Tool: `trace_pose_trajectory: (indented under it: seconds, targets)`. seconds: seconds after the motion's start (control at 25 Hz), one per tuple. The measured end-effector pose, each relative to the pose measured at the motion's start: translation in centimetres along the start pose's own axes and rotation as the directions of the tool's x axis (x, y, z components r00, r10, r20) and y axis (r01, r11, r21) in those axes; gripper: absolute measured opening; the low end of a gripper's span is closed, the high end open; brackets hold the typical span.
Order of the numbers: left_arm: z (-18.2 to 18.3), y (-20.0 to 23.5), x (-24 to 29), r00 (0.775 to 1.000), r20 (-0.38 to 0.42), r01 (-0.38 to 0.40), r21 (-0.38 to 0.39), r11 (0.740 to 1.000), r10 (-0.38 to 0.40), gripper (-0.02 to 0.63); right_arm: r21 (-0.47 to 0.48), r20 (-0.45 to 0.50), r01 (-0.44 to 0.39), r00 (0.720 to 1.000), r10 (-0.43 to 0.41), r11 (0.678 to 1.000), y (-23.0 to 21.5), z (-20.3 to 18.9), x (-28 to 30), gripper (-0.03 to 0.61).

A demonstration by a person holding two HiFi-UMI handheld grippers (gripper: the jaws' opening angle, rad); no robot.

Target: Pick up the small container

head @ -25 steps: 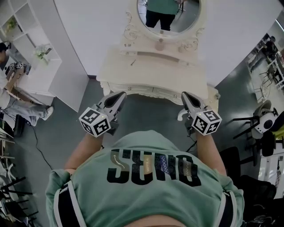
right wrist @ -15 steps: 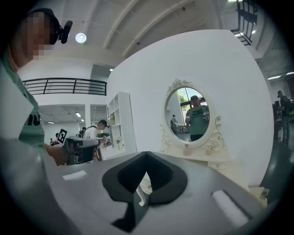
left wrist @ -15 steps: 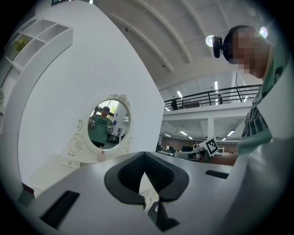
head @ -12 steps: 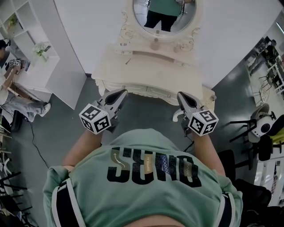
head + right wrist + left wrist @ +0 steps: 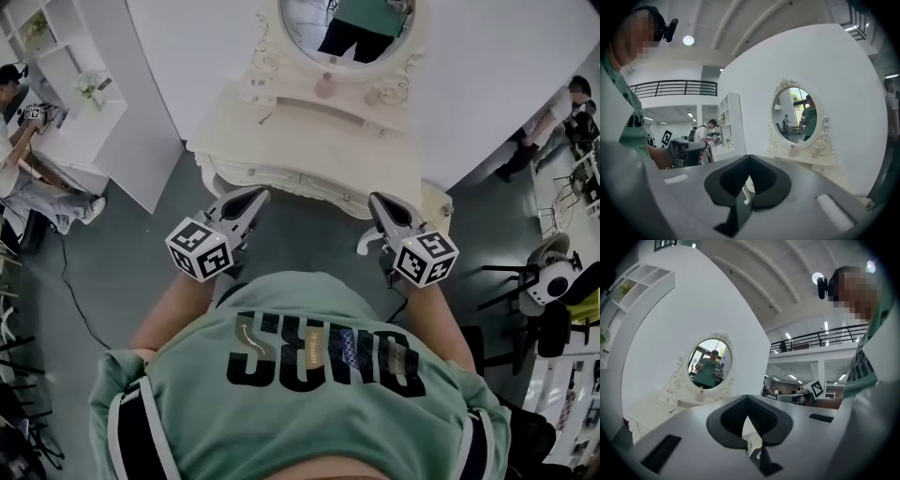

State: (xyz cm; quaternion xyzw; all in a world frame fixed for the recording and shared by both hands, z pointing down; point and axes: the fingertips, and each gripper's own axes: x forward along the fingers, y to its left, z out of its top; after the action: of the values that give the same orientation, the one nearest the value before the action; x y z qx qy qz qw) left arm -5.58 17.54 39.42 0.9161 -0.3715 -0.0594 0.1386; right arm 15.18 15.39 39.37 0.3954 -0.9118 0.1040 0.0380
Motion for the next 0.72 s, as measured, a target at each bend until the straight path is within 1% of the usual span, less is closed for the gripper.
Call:
trace_pose_trajectory:
  seconds: [0.12, 0.24, 0.4, 0.52, 0.72]
  targets:
    - [-0.7, 0.3, 0.5, 1.000, -0.019, -0.011, -0.003, 1.000, 0.011, -0.002, 0.017, -0.009, -0.008, 1.000, 0.008, 1.000, -0.9, -0.7, 0.6, 0.008]
    - [-0.9, 1.7, 1.3, 0.999, -0.028, -0.016, -0.014, 1.000, 0.015, -0.002, 0.032, -0.020, -0.009, 1.000, 0.010, 0.999, -1.7, -1.3, 1.7, 0.008]
    - [-0.8, 4.4, 3.3, 0.999, -0.037, 0.010, -0.032, 0.999, -0.012, -0.002, 0.048, -0.030, 0.012, 0.999, -0.011, 0.999, -3.1, -1.7, 4.2, 0.008]
    - [-0.2, 7.6, 5.4, 0.998, -0.042, 0.052, -0.027, 0.998, -0.053, -0.002, 0.046, -0.024, 0.037, 0.999, -0.036, 0.998, -4.5, -1.2, 7.2, 0.008]
    - [2.2, 15.1, 9.6, 0.991, -0.047, 0.124, -0.038, 0.992, -0.126, -0.002, 0.050, -0.012, 0.105, 0.994, -0.104, 0.993, -7.1, 0.5, 13.8, 0.008]
